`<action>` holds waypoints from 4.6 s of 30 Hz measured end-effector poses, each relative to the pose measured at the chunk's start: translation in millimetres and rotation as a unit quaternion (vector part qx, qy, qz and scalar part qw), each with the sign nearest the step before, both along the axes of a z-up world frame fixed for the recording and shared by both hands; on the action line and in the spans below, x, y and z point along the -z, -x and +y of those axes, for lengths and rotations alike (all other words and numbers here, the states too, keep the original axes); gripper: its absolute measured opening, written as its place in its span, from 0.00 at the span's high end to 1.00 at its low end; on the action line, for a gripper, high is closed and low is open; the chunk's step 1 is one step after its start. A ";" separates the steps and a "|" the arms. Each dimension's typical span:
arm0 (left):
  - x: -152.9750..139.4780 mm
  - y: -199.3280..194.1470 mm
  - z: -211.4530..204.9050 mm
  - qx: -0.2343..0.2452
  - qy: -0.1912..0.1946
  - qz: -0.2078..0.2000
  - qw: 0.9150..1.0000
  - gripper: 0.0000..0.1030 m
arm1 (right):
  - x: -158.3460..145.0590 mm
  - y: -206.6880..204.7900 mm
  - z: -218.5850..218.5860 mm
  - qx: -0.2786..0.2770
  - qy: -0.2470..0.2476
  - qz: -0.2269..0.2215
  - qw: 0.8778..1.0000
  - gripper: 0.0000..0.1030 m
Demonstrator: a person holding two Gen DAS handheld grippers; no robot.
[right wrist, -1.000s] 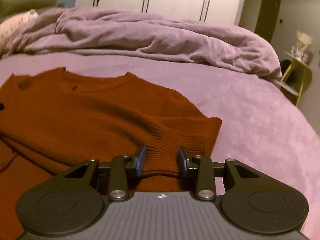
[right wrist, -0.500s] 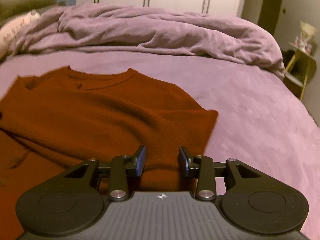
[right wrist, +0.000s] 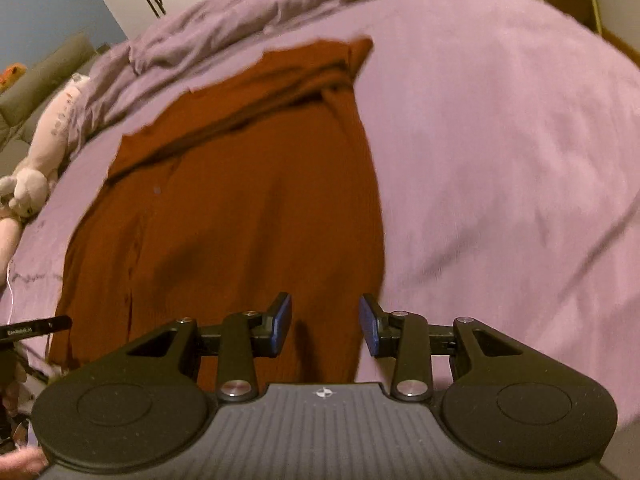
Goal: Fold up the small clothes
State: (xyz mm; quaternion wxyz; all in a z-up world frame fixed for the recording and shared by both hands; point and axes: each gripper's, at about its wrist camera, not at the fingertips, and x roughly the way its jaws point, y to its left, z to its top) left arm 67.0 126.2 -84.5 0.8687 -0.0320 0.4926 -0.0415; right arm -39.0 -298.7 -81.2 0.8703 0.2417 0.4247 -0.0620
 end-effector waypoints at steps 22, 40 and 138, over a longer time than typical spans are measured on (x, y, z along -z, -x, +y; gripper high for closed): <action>5.0 3.0 43.5 -0.001 0.169 0.076 0.983 0.62 | 19.5 11.4 0.7 -0.014 -0.068 0.026 0.997 0.89; 9.2 -4.4 33.2 0.027 0.212 0.103 0.972 0.93 | 20.4 12.6 -5.5 -0.008 -0.101 0.020 0.995 0.94; -64.8 -136.1 -11.0 0.030 0.213 -0.003 0.977 0.92 | -20.9 -109.4 27.9 -0.390 0.157 -0.019 0.907 0.94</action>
